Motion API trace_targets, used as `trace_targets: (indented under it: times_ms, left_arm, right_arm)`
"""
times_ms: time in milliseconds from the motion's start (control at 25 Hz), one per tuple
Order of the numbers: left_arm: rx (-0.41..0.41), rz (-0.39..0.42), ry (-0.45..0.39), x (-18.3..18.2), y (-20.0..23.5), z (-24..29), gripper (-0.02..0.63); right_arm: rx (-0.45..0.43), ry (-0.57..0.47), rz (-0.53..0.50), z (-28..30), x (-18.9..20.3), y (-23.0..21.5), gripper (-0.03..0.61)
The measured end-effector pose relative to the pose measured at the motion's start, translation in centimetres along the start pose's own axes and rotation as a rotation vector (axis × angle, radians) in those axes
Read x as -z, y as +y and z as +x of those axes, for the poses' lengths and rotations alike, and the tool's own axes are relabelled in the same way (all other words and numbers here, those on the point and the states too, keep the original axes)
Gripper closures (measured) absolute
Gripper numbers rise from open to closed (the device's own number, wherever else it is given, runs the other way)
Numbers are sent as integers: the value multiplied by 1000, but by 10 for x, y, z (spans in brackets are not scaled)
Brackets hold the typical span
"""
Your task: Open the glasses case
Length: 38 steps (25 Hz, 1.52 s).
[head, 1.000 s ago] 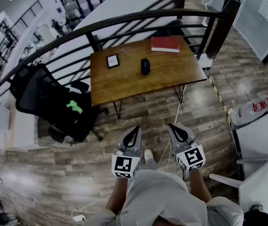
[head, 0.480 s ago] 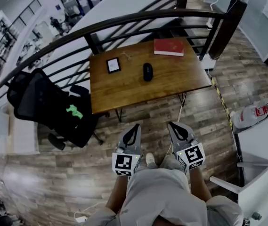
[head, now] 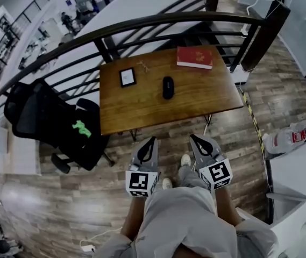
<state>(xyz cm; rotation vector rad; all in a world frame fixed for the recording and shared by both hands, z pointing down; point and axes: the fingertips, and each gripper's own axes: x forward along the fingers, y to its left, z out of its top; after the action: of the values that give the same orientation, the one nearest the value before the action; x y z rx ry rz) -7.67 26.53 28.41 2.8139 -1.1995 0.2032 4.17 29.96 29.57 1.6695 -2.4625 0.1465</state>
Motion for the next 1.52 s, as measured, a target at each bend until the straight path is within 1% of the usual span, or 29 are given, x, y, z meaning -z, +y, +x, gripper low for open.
trace_targets:
  times_ms: [440,600,760,960,1200,1360,1520]
  left_arm:
    - [-90,-7,5,-13,18,86,601]
    - [-133,-2,0,-17,20,110,601]
    - [-170,-3,9,-16,19,129,601]
    - [-184,-15,45,-5,18,147,601]
    - [-189,-34,78,10,29,167,601]
    - [-180,-49,93,18,47,181,601]
    - [-156,-75,102,25,69,206,601]
  right_arm:
    - [-87,1,0,59,-12,-76,575]
    - [-113,-17,9,74,-12,-106,575]
    - [-141,-9,21,85,-6,-129,575]
    - [-166,18,42,102,6,-147,575]
    - [-184,57,50,126,20,-159,575]
    - [-179,90,61,149,27,-164,575]
    - [-156,134,77,174,39,-172,575]
